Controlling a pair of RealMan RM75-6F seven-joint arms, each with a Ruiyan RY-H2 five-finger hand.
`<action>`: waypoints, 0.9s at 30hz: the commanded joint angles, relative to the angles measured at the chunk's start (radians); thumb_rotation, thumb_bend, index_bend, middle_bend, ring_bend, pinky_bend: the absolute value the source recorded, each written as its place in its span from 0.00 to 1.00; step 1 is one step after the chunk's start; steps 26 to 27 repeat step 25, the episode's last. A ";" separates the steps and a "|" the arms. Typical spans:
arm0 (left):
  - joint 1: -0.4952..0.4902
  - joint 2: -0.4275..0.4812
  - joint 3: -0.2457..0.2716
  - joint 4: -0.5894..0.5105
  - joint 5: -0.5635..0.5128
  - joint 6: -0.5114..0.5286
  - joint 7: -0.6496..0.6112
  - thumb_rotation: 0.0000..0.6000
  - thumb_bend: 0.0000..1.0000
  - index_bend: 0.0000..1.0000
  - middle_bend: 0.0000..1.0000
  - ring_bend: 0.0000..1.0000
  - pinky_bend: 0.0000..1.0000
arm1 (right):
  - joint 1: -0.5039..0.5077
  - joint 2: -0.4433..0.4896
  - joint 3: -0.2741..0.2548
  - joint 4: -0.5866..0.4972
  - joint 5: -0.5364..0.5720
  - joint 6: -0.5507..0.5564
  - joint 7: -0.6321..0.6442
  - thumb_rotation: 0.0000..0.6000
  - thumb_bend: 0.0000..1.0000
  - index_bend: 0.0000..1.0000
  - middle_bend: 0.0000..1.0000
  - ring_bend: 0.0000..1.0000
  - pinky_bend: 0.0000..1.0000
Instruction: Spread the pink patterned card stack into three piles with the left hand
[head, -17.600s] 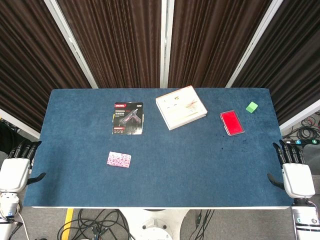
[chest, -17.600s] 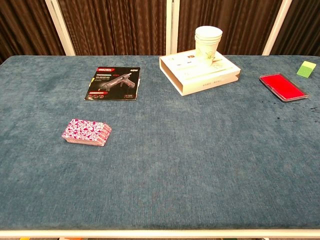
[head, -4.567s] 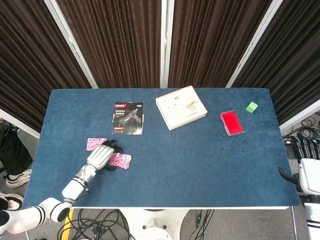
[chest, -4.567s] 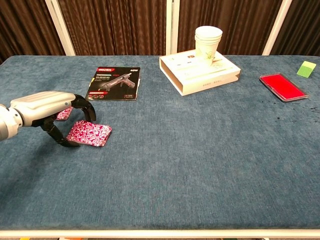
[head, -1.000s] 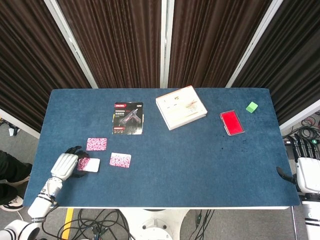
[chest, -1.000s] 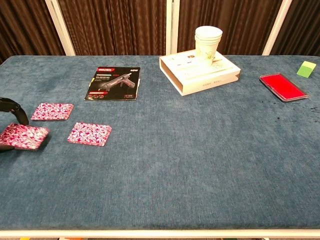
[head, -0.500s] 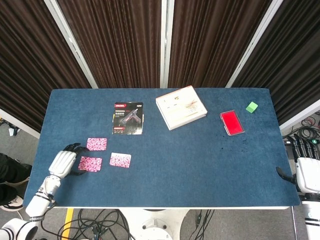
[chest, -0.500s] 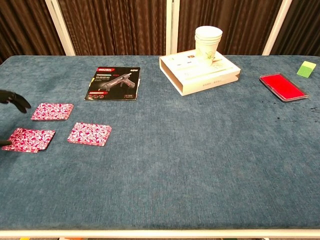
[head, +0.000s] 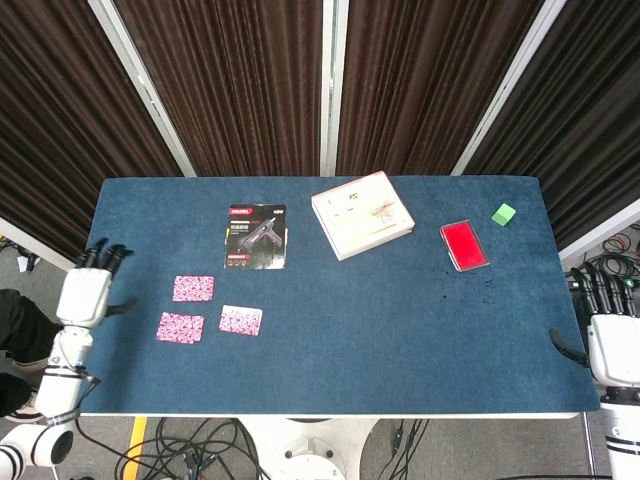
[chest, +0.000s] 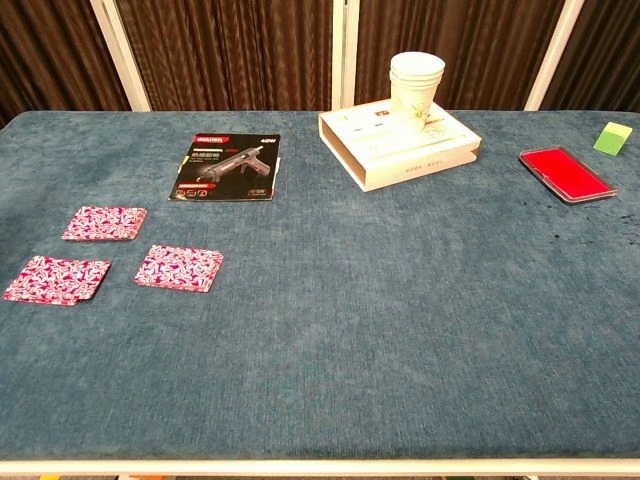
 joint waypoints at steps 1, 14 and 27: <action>0.001 -0.017 -0.052 0.044 -0.037 0.050 0.033 1.00 0.11 0.20 0.15 0.04 0.17 | 0.002 -0.002 -0.001 -0.008 0.026 -0.027 -0.002 1.00 0.13 0.02 0.00 0.00 0.00; 0.038 0.063 -0.038 -0.051 -0.125 -0.050 0.095 1.00 0.11 0.19 0.15 0.04 0.13 | 0.007 -0.002 -0.002 -0.024 0.047 -0.050 -0.035 1.00 0.13 0.02 0.00 0.00 0.00; 0.060 0.092 -0.014 -0.095 -0.118 -0.063 0.074 1.00 0.11 0.19 0.15 0.04 0.13 | 0.010 -0.007 -0.006 -0.025 0.049 -0.060 -0.047 1.00 0.13 0.02 0.00 0.00 0.00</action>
